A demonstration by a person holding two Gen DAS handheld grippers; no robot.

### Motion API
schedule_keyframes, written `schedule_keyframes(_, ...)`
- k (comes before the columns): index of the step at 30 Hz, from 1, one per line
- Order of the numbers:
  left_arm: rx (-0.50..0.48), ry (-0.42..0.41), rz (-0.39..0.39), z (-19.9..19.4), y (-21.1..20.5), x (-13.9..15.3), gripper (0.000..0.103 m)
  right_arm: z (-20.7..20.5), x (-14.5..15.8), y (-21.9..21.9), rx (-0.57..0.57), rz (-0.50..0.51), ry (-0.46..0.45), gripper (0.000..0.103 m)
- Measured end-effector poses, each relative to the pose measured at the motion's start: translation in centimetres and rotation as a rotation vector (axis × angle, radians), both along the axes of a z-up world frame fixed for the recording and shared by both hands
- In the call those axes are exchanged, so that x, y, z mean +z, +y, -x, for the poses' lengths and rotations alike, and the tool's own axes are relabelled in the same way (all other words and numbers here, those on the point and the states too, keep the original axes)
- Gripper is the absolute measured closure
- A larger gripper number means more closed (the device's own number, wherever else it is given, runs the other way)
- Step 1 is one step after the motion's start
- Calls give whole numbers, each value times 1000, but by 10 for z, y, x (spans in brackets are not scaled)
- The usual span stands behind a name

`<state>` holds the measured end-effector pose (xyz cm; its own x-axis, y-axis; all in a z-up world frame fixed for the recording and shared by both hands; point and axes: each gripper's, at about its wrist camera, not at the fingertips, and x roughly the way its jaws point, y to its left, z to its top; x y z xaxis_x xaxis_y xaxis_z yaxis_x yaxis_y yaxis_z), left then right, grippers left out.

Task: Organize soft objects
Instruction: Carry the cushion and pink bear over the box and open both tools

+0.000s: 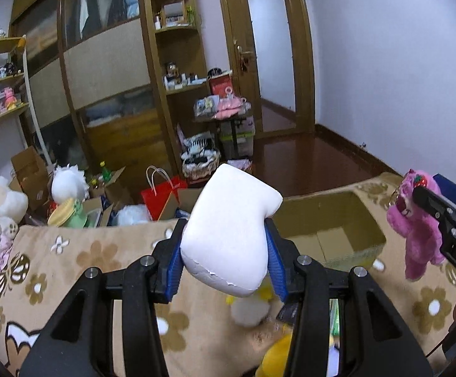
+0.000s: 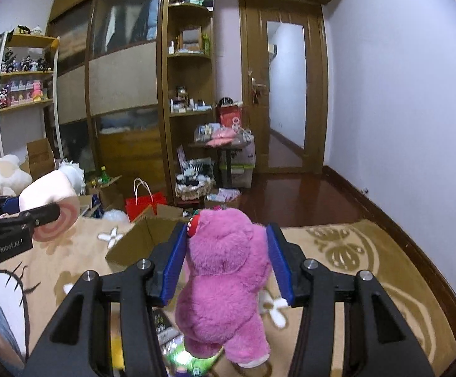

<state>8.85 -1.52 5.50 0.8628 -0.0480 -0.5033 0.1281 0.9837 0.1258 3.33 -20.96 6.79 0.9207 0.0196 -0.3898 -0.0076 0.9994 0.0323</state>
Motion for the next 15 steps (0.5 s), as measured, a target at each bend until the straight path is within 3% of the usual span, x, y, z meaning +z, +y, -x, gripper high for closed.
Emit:
schedule_keyframes(7, -28, -8, 33, -36, -12, -4, 58, -32, -1, -4, 34, -25, -12, 49)
schedule_keyframes(15, -59, 23, 41, -67, -25, -39, 58, -65, -21, 5, 82, -11, -19, 47)
